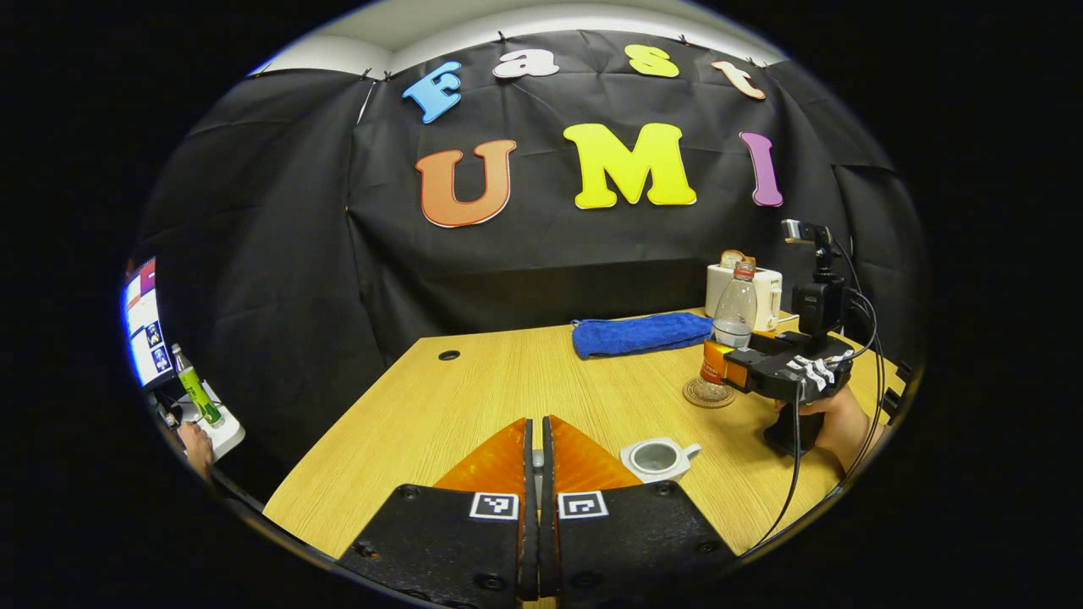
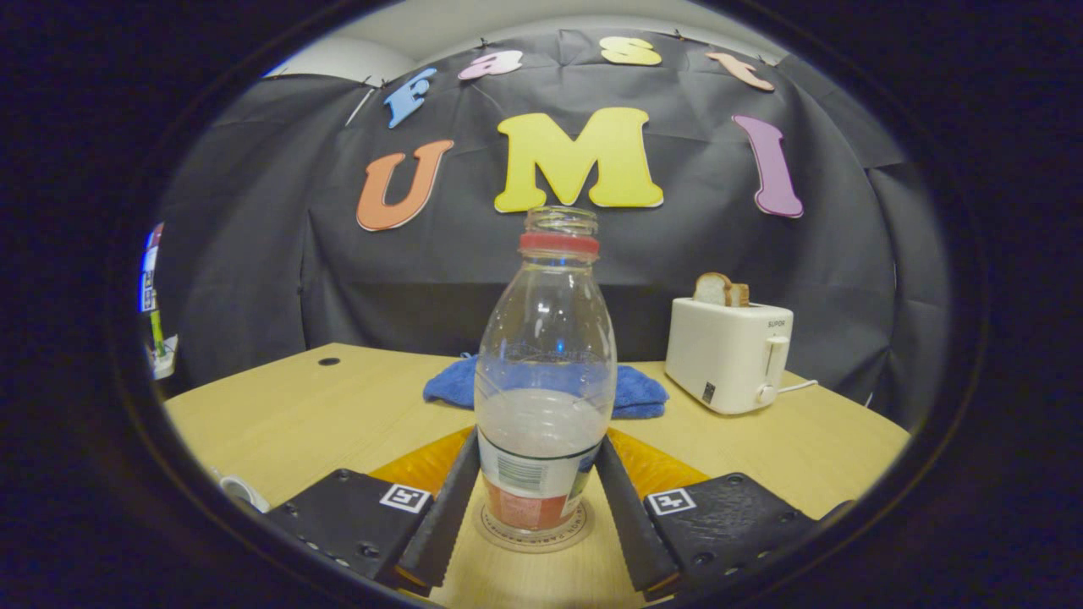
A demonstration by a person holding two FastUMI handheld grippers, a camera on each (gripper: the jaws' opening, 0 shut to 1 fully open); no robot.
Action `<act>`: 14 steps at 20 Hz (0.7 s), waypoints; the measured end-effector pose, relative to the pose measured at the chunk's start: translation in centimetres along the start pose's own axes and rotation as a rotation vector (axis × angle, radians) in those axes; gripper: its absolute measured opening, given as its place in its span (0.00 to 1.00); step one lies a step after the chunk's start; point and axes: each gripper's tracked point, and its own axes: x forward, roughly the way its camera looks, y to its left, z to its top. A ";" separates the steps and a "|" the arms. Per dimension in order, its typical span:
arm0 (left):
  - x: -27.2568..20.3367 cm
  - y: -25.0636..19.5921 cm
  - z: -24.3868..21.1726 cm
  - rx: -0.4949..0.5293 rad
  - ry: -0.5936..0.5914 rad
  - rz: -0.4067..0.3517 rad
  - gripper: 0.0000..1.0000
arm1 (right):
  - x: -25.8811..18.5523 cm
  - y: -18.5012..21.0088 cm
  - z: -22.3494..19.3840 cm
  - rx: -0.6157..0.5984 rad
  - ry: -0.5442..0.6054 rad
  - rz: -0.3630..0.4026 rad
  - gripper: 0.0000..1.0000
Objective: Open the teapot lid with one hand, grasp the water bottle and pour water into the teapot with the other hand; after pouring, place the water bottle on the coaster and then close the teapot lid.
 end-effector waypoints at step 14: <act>0.3 -0.6 -0.1 -0.002 -0.002 -0.005 0.03 | -4.2 0.7 4.1 -0.061 -0.118 -0.001 0.98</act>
